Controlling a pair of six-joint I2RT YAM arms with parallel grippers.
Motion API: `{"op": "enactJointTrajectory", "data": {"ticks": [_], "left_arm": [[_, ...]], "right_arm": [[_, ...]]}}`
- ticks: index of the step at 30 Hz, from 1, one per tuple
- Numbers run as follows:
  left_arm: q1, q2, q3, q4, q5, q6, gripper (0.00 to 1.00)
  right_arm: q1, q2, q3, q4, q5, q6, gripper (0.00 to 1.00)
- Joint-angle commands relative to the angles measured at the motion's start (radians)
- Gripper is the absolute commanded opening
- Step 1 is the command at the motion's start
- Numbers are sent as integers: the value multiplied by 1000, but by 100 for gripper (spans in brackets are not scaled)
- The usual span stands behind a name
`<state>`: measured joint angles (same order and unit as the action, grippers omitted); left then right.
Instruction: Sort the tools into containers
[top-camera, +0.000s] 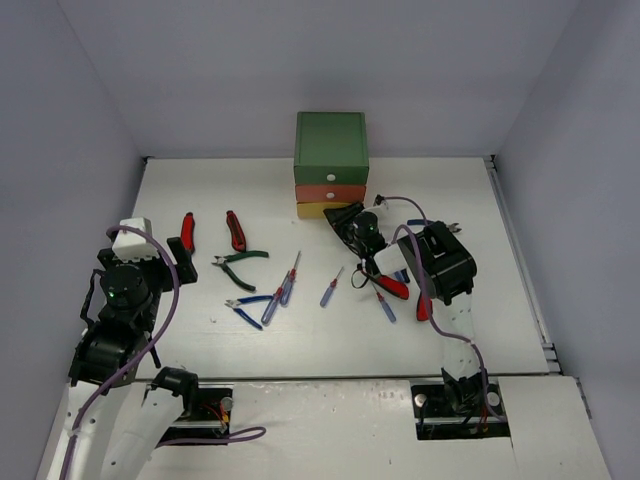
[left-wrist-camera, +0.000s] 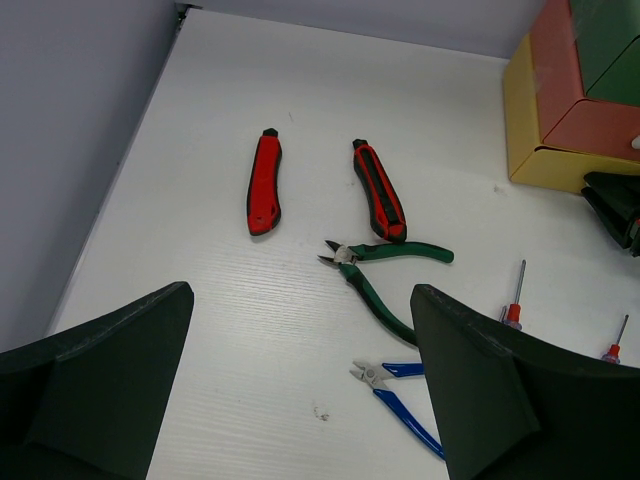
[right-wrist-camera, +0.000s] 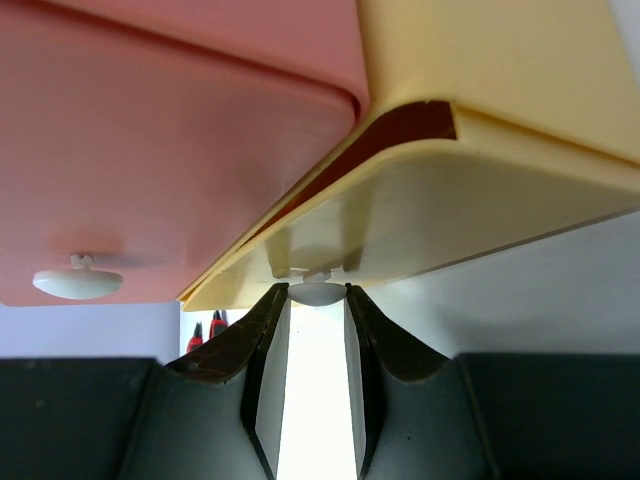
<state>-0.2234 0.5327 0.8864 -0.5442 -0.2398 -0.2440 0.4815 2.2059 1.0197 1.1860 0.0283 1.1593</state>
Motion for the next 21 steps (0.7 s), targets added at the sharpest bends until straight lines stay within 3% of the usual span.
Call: {"op": "enactJointTrajectory", "data": {"ticks": [1,6,21], "left_arm": [[-7,10,2,37,1,-14,88],[-7,3,-1,36,4,-19,88],[-8,-4,-20,44,-1,-23,88]], "right_arm": [[-9,-44,6,120,6,-3,7],[1,-54,-44,161,3,27,3],[136,-193,-252,139,102,78,6]]}}
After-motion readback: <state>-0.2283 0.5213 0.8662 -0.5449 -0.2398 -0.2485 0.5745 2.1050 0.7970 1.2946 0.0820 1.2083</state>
